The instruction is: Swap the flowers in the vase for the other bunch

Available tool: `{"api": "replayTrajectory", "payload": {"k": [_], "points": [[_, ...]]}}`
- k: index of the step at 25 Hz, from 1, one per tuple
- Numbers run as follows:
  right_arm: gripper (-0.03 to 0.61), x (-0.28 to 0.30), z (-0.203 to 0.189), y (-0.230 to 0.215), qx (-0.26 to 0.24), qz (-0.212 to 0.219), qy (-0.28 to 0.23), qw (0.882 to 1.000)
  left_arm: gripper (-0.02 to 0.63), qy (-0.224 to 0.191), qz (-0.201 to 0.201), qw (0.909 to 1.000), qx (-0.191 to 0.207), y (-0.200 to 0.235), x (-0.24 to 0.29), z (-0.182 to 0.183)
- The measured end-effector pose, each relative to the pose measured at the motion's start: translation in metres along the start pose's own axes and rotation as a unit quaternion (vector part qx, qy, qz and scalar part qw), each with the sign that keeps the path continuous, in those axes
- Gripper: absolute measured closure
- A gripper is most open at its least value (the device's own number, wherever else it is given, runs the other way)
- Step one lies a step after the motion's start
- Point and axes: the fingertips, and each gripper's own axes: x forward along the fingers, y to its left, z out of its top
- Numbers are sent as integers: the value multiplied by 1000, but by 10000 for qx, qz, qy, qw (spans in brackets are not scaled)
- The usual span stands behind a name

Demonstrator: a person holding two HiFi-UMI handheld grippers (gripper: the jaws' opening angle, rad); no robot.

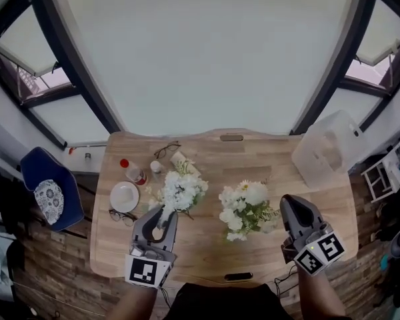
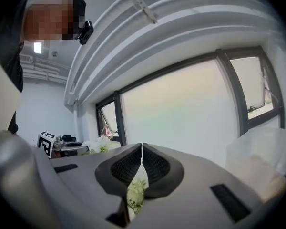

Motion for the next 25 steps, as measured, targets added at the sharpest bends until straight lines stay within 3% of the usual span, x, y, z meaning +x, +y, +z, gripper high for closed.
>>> {"api": "replayTrajectory", "payload": {"k": [7, 15, 21, 25], "points": [[554, 17, -14, -5, -31, 570, 392, 9976, 529, 200, 278, 9993, -150, -7, 3, -9], [543, 31, -25, 1, 89, 1020, 494, 9935, 529, 346, 405, 9985, -109, -8, 8, -14], [347, 47, -42, 8, -129, 1212, 928, 9882, 529, 434, 387, 9983, -103, -3, 14, -21], [290, 54, -55, 13, -212, 1275, 1218, 9841, 528, 443, 321, 9984, -141, -3, 20, -27]]}}
